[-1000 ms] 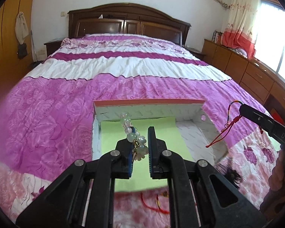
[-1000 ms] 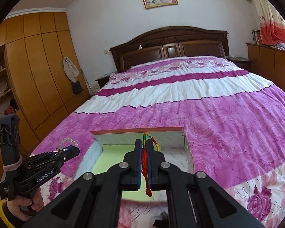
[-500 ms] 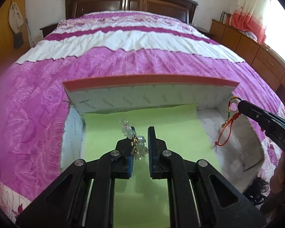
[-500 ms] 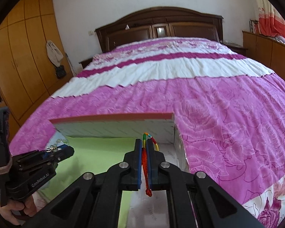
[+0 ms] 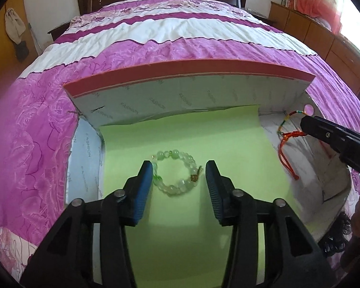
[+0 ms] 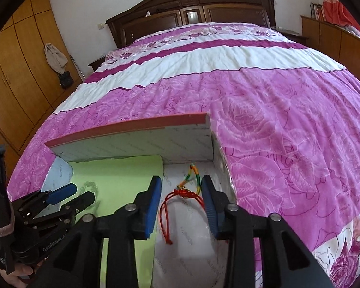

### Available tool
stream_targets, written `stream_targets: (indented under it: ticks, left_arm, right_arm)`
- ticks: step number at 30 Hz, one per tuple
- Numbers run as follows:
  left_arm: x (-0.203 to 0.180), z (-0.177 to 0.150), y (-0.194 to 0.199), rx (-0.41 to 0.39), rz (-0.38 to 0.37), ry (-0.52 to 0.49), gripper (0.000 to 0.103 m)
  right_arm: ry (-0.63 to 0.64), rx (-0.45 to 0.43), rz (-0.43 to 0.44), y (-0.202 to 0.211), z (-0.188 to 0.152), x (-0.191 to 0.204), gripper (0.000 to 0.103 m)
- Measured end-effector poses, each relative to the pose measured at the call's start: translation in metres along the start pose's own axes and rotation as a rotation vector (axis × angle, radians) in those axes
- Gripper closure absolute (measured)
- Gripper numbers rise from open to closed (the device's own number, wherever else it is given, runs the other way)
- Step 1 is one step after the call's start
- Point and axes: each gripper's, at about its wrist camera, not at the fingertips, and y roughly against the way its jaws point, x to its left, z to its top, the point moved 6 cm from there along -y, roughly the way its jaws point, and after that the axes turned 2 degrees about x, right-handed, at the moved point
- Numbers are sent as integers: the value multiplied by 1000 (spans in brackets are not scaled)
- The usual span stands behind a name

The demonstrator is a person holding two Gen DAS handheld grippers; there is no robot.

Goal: Organize jewelry
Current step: 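Open the left tool onto the green paper while the right tool releases the cord in the box, then lift both open tools out of the red box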

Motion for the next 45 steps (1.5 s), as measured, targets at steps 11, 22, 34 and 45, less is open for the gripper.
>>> stream_targets:
  ticks: [11,22,34,45]
  left_arm:
    - [6,-10,18,6,-12,32,65]
    - [11,-18,52,-41,-26,64,65]
    - [15,-30,95,-110,-44,89,64]
    - [18,-52,121,-137,-62,111,64]
  right_arm:
    - [0,-25,22,29,-8,4,61]
    - [5,-69,40,65,-19,13,59]
    - [18,-112,58,106,-37,23,58]
    - [-5,-123,81,130,-63,27,57]
